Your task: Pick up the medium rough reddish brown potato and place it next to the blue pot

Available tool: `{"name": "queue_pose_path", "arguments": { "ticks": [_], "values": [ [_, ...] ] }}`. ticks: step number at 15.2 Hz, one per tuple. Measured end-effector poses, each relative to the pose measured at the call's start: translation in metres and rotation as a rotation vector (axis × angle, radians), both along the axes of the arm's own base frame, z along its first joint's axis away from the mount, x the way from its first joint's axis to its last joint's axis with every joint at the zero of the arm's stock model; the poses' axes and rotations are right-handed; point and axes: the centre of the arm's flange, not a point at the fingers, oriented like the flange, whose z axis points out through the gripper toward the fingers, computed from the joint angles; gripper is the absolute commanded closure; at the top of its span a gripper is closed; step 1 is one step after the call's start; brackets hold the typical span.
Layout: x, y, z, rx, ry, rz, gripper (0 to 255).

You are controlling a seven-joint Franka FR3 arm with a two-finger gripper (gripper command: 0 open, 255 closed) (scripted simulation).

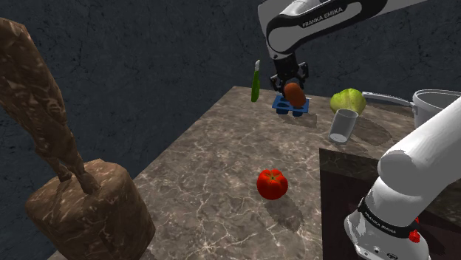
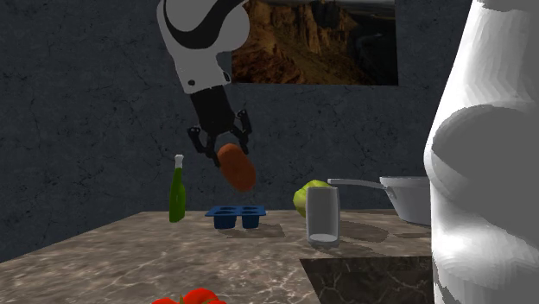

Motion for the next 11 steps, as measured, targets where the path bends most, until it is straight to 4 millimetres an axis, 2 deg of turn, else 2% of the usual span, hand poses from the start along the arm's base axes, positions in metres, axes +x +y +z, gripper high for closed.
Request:
{"name": "queue_pose_path", "arguments": {
  "ticks": [10,11],
  "values": [
    [0.001,0.000,0.051,0.000,0.000,0.000,255],
    [0.000,-0.006,0.052,0.000,0.000,0.000,255]
  ]
}}
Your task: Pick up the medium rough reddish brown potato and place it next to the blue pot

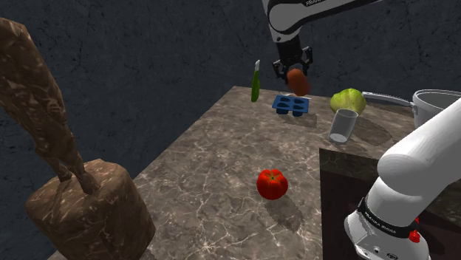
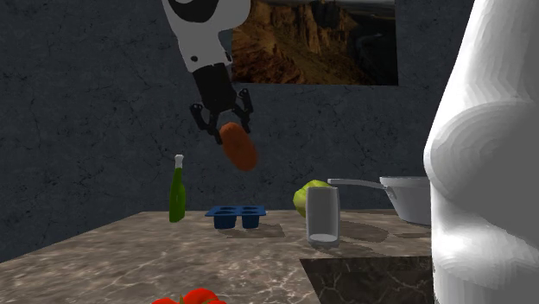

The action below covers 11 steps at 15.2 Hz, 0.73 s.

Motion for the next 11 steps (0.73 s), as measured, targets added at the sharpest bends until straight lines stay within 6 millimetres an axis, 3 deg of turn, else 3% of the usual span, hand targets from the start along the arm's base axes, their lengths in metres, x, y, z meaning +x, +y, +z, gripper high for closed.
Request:
{"name": "queue_pose_path", "arguments": {
  "ticks": [3,11],
  "values": [
    [-0.003,-0.032,0.004,0.000,0.000,-0.001,255],
    [-0.025,-0.139,0.007,0.001,0.000,-0.002,255]
  ]
}}
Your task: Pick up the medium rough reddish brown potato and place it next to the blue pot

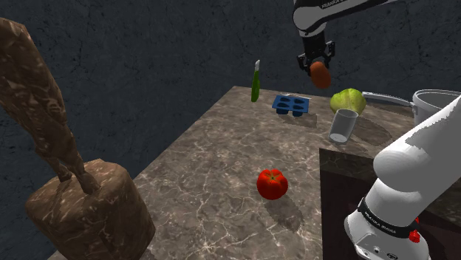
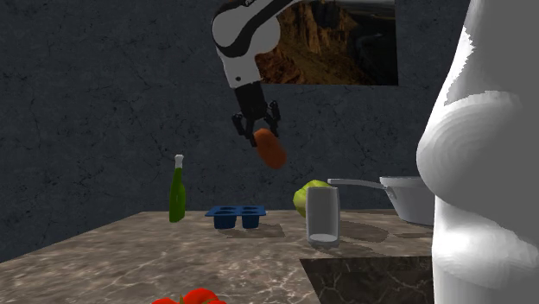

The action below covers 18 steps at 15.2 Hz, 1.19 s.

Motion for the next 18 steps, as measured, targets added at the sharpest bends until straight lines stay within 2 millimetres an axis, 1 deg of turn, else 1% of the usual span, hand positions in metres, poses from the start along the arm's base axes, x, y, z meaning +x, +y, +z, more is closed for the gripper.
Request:
{"name": "queue_pose_path", "arguments": {
  "ticks": [3,5,7,10,11,14,15,17,18],
  "values": [
    [-0.003,-0.038,-0.004,0.000,0.000,0.001,255],
    [-0.007,-0.061,-0.003,0.000,0.000,0.001,255],
    [-0.015,-0.088,-0.007,0.000,0.001,0.001,255],
    [-0.019,-0.125,-0.005,0.001,0.000,0.001,255],
    [-0.018,-0.139,-0.006,0.001,0.000,0.001,255],
    [-0.027,-0.178,-0.002,0.000,0.000,0.001,255],
    [-0.028,-0.189,-0.002,0.000,0.000,0.001,255],
    [-0.035,-0.219,-0.004,0.001,0.000,0.001,255],
    [-0.035,-0.231,-0.004,0.001,0.000,0.001,255]
  ]
}}
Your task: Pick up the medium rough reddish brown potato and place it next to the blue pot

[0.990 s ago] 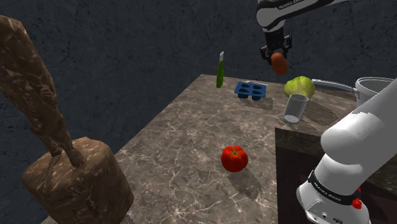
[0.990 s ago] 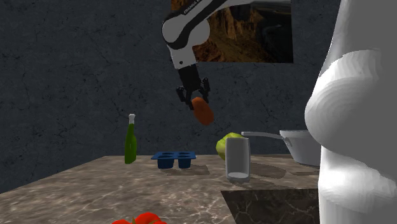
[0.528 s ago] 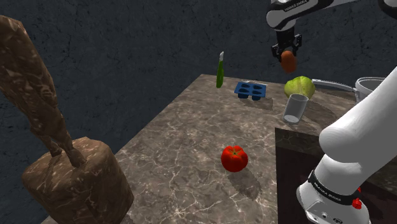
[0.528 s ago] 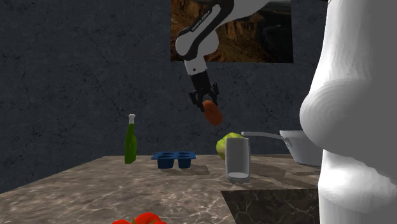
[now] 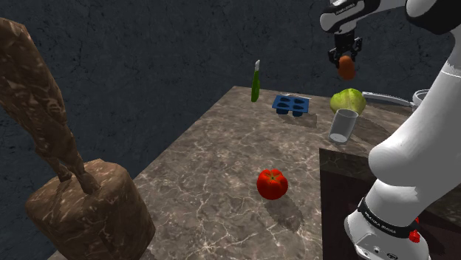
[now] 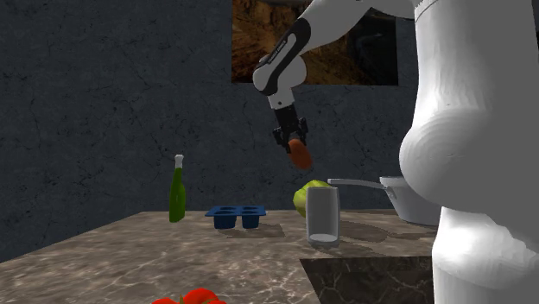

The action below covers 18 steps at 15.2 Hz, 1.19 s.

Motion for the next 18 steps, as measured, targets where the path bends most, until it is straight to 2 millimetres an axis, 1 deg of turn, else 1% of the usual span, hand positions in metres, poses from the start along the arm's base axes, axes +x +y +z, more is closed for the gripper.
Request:
{"name": "queue_pose_path", "arguments": {
  "ticks": [5,7,12,16,17,18],
  "values": [
    [-0.009,-0.062,0.001,0.000,0.000,0.000,255],
    [-0.016,-0.089,-0.001,0.000,0.000,0.000,255],
    [-0.024,-0.156,0.000,0.000,0.001,0.000,255],
    [-0.038,-0.208,-0.001,-0.002,0.001,-0.002,255],
    [-0.039,-0.221,0.001,-0.002,0.001,-0.001,255],
    [-0.039,-0.227,-0.002,-0.001,0.001,-0.001,255]
  ]
}}
